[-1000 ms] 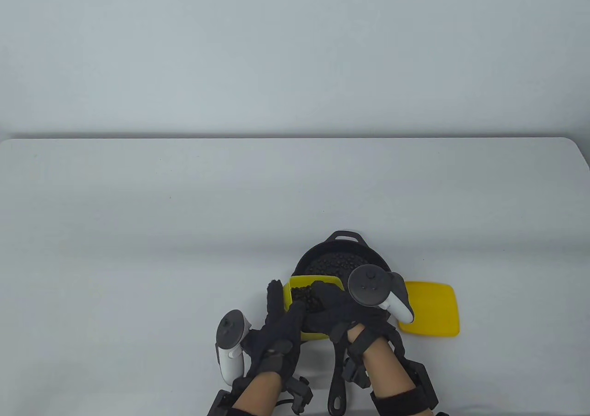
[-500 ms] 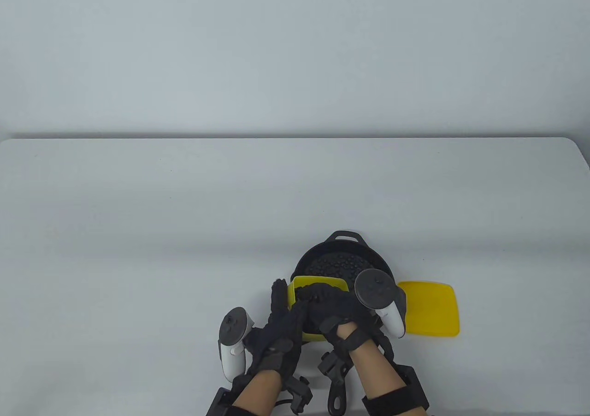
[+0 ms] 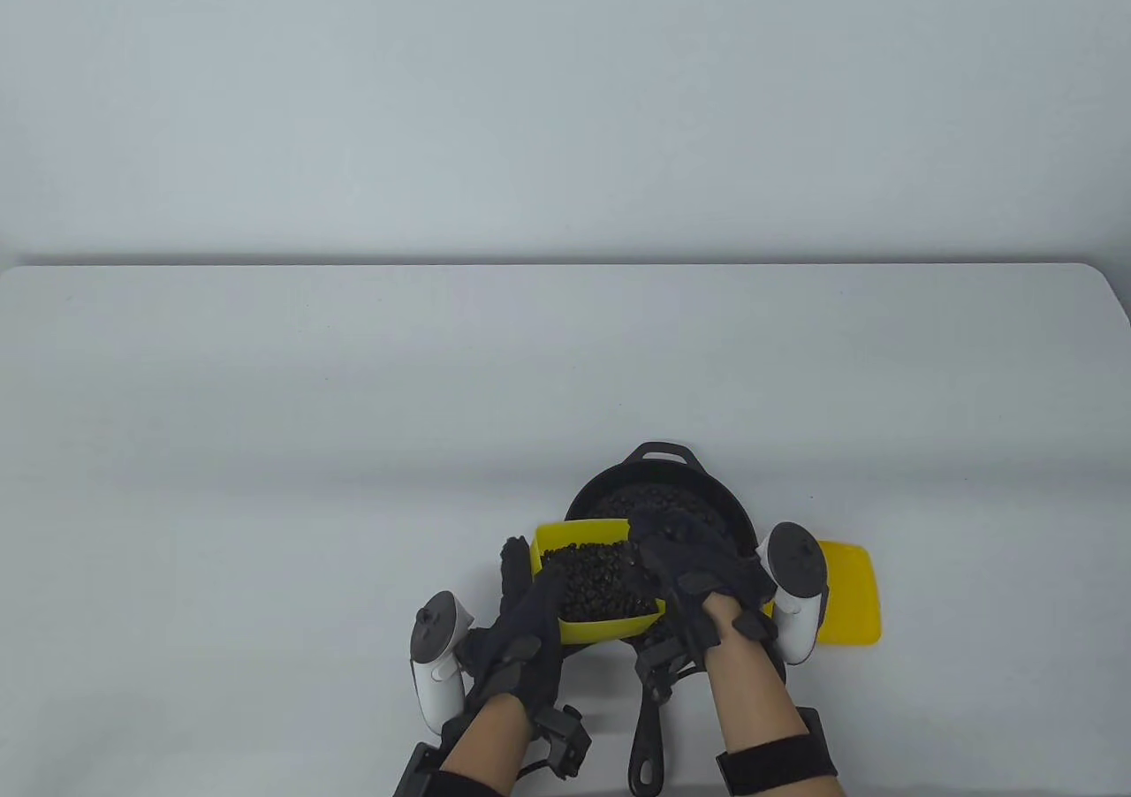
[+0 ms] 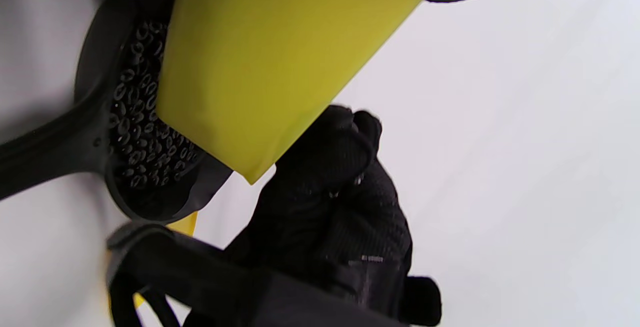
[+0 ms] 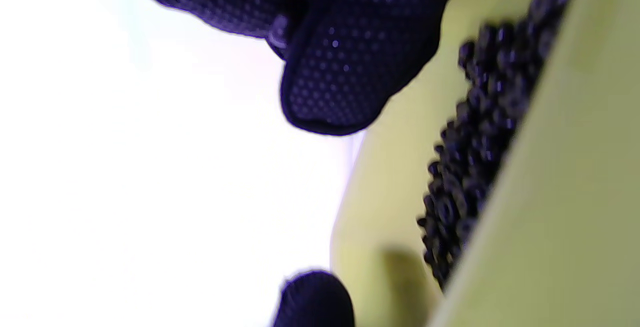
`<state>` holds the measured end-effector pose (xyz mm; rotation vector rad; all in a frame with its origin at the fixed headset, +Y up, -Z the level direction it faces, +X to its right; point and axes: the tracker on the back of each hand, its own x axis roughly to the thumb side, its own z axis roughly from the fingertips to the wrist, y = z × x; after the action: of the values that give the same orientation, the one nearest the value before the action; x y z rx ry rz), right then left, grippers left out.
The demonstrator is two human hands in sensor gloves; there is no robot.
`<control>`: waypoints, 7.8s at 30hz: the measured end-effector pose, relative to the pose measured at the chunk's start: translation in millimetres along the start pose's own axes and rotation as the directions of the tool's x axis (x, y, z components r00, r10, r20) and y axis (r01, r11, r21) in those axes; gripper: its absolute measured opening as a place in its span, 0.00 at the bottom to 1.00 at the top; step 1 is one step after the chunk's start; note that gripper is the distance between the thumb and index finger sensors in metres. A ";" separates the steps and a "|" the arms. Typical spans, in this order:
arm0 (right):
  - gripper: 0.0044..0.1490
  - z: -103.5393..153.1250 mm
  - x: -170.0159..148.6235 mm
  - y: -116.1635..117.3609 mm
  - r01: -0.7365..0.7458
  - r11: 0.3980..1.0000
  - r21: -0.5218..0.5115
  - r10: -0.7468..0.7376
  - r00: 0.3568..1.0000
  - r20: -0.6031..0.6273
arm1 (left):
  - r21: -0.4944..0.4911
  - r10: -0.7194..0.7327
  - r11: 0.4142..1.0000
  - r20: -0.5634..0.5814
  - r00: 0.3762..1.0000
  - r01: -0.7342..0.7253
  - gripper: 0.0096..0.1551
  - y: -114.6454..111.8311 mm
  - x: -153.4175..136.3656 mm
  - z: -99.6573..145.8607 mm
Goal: Sprinkle coffee beans onto the frying pan
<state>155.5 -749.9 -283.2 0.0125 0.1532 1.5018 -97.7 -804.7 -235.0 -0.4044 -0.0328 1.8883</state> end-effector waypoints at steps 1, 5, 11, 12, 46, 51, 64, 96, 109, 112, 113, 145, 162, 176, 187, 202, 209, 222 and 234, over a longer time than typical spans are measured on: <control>0.24 0.1 -0.2 -5.0 0.028 0.999 -0.019 -0.028 1.000 0.001 | 0.012 -0.007 1.000 0.009 1.000 0.007 0.51 1.9 1.2 0.2; 0.24 -2.3 -0.2 -20.7 0.028 0.997 -0.067 -0.028 1.000 0.001 | 0.062 -0.036 0.997 0.047 0.998 0.034 0.51 10.0 7.4 2.9; 0.25 -12.7 -17.6 -23.4 -0.204 0.978 -0.048 0.198 0.973 -0.115 | 0.110 -0.033 0.994 0.076 0.997 0.025 0.51 20.9 12.0 7.6; 0.25 -13.7 -17.5 -22.6 -0.239 0.970 -0.042 0.233 0.965 -0.123 | 0.110 -0.033 0.994 0.076 0.997 0.025 0.51 21.4 12.2 7.8; 0.43 0.5 35.1 32.6 -0.459 0.856 0.240 0.407 0.883 0.234 | 0.009 -0.072 0.997 0.070 0.995 0.072 0.51 2.0 11.4 7.1; 0.50 0.3 30.6 47.7 -0.723 0.630 0.283 0.676 0.690 0.258 | -0.039 -0.102 0.994 0.065 0.993 0.105 0.51 -16.5 12.2 8.9; 0.22 -1.6 14.7 51.5 -0.487 0.842 0.231 0.472 0.873 0.120 | -0.093 -0.088 0.992 0.023 0.996 0.090 0.51 -16.3 9.1 6.5; 0.49 -9.9 -0.3 -28.0 -0.375 0.923 0.090 0.364 0.924 0.116 | 0.089 -0.042 0.995 0.077 0.996 0.035 0.51 18.3 11.6 6.9; 0.50 -0.3 26.4 -4.9 -0.635 0.760 0.139 0.493 0.702 0.514 | 0.092 -0.041 0.995 0.088 0.995 0.032 0.51 19.7 12.3 7.0; 0.51 7.2 36.8 0.3 -0.738 0.674 0.033 0.586 0.561 0.585 | 0.100 -0.036 0.995 0.091 0.995 0.026 0.51 19.9 13.1 7.2; 0.52 11.8 41.2 4.7 -0.795 0.605 -0.052 0.654 0.458 0.602 | 0.104 -0.029 0.994 0.095 0.995 0.019 0.51 19.7 13.2 6.9; 0.88 -35.8 -6.2 -95.6 -0.699 -0.527 0.483 0.844 -0.363 0.395 | 0.078 0.016 0.997 0.128 0.992 -0.026 0.51 18.9 23.6 10.9; 0.85 -16.2 54.8 -79.3 -0.837 -0.448 0.313 0.863 -0.314 0.396 | 0.051 0.011 0.999 0.125 0.992 -0.018 0.51 15.9 23.1 8.6; 0.84 16.2 108.8 89.2 -0.983 0.101 0.154 0.679 0.181 0.711 | -0.198 0.102 0.977 0.135 0.986 -0.074 0.48 -6.4 13.7 2.7; 0.81 21.3 112.9 106.8 -0.991 0.109 0.075 0.680 0.129 0.722 | -0.299 0.252 0.936 0.192 0.948 -0.189 0.56 -7.0 18.2 1.7; 0.65 33.3 53.5 20.3 -0.706 0.703 -0.091 0.675 0.620 0.400 | -0.191 0.260 0.956 0.216 0.941 -0.220 0.52 -2.3 17.3 4.1; 0.64 24.9 14.7 30.8 -0.147 0.957 0.249 0.076 0.959 0.272 | -0.230 0.262 0.952 0.262 0.929 -0.204 0.52 -8.9 22.6 3.7; 0.50 29.4 -9.8 18.2 -0.297 0.942 0.157 0.232 0.913 0.335 | -0.097 -0.193 0.973 0.145 0.970 0.208 0.54 5.6 23.5 6.4; 0.61 34.1 13.0 19.7 -0.561 0.825 0.060 0.459 0.728 0.509 | 0.091 -0.339 0.941 0.184 0.923 0.327 0.46 21.4 51.9 16.3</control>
<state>140.4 -732.7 -248.6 0.6463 -0.1048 1.9872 -137.1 -761.6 -237.8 -0.1558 -0.1687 1.5804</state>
